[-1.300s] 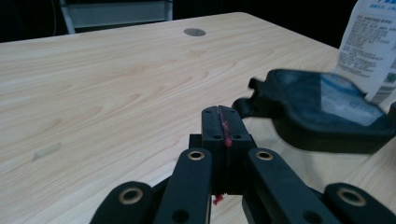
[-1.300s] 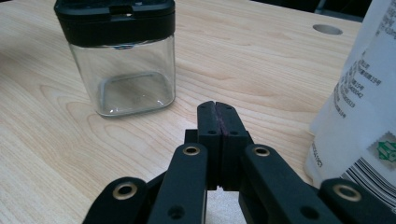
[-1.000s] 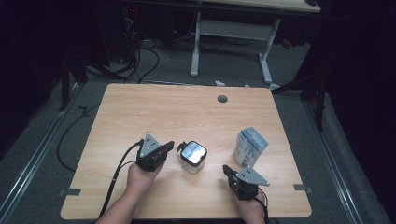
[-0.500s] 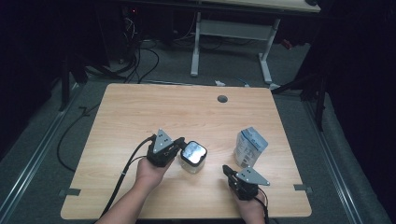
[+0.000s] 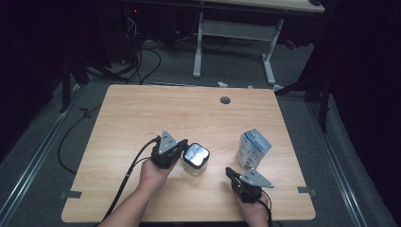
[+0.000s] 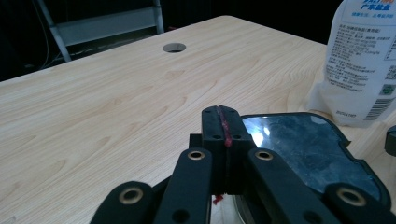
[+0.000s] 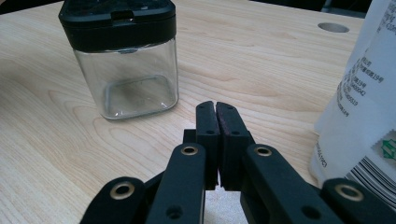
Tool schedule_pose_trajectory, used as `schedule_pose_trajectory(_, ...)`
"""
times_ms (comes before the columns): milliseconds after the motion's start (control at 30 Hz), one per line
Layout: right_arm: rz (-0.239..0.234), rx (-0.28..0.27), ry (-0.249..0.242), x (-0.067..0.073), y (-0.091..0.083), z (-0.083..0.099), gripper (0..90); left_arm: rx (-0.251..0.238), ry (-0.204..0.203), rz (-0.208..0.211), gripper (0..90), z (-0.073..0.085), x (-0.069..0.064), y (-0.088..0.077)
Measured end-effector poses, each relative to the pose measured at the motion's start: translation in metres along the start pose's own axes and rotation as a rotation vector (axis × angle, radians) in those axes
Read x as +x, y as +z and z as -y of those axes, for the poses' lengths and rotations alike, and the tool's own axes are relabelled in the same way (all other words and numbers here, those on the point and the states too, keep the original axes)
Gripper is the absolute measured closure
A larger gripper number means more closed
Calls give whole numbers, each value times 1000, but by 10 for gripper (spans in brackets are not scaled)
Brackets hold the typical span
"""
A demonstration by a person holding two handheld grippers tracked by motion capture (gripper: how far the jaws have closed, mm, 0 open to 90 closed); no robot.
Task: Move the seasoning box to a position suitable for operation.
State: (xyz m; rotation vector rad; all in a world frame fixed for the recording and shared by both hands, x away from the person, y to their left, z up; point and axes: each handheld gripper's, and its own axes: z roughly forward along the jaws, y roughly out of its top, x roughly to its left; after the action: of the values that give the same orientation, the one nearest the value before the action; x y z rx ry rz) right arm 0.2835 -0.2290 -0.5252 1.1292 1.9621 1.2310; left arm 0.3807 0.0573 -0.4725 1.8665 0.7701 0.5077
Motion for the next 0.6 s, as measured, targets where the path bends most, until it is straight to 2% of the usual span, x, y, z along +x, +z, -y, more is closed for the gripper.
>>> schedule_pose_trajectory(200,-1,-1,2,0,0,0,885,6,1,-4,900,2,0,2)
schedule_pose_trajectory(600,1,2,2,0,0,0,885,-28,-35,4,900,8,3,0)
